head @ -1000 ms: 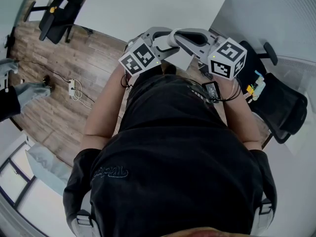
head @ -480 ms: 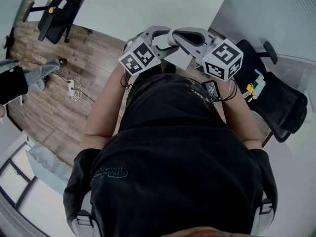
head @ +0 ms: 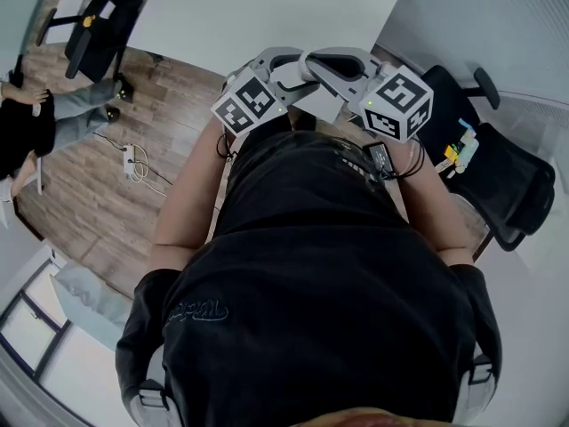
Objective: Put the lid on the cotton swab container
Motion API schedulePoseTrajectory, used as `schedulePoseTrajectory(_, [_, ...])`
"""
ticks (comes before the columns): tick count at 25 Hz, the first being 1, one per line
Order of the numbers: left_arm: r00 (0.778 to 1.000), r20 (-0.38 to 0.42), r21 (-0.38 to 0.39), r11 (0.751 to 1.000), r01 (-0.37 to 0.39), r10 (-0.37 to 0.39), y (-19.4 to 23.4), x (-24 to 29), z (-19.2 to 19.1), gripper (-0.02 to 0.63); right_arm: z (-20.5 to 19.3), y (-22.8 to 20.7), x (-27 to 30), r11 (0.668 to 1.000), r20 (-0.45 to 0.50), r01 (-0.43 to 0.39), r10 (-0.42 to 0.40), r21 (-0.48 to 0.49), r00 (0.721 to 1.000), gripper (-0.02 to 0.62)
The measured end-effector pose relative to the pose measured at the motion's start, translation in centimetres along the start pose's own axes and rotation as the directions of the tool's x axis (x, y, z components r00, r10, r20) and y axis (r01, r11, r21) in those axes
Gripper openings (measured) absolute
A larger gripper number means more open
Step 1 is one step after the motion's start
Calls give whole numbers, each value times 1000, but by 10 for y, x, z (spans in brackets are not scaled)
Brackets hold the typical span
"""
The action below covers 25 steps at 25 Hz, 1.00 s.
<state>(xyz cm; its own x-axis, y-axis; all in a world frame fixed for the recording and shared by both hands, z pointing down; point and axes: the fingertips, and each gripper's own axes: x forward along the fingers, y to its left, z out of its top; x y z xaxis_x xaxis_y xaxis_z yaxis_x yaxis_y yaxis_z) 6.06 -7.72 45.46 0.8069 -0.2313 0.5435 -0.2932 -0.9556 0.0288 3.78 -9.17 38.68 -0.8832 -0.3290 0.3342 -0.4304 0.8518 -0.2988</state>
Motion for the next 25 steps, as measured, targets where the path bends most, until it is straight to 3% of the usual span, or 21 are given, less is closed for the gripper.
schedulePoseTrajectory(25, [992, 24, -60, 991, -120, 121, 16, -17, -20, 247, -17, -27, -11, 995, 17, 97, -98, 29, 995, 32])
